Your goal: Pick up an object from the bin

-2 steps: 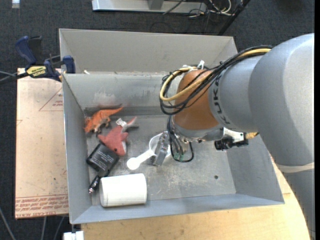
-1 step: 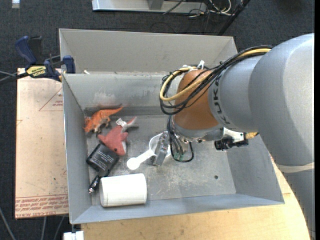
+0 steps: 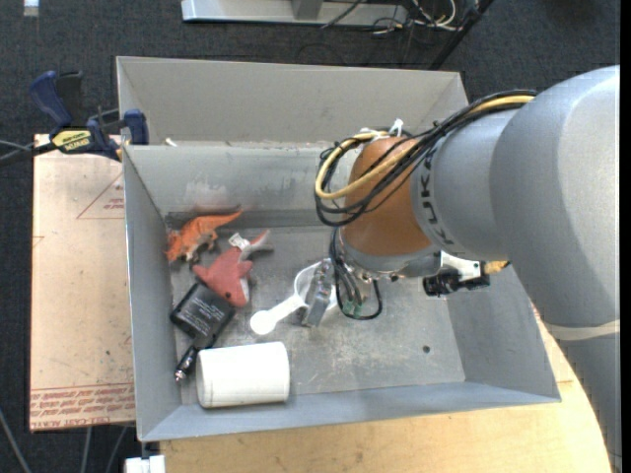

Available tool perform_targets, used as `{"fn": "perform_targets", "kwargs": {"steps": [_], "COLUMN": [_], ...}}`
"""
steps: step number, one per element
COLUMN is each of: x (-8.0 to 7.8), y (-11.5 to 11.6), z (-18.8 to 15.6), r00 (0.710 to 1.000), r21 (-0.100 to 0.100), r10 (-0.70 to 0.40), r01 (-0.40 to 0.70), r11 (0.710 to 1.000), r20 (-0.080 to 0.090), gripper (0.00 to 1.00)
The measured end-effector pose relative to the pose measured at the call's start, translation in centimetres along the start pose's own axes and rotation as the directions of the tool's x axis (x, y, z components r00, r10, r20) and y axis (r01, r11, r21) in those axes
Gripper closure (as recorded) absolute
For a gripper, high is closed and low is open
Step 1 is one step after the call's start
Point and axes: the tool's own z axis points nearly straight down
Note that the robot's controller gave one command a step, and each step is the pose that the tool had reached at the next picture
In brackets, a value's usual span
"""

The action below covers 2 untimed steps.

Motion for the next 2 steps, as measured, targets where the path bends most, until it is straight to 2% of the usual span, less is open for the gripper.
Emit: {"fn": "perform_targets", "kwargs": {"steps": [2], "x": [0.0], "y": [0.0], "z": [0.0], "r00": [1.0], "r21": [0.0], "r10": [0.0], "r01": [0.0], "r11": [1.0], "r20": [0.0], "gripper": [1.0]}}
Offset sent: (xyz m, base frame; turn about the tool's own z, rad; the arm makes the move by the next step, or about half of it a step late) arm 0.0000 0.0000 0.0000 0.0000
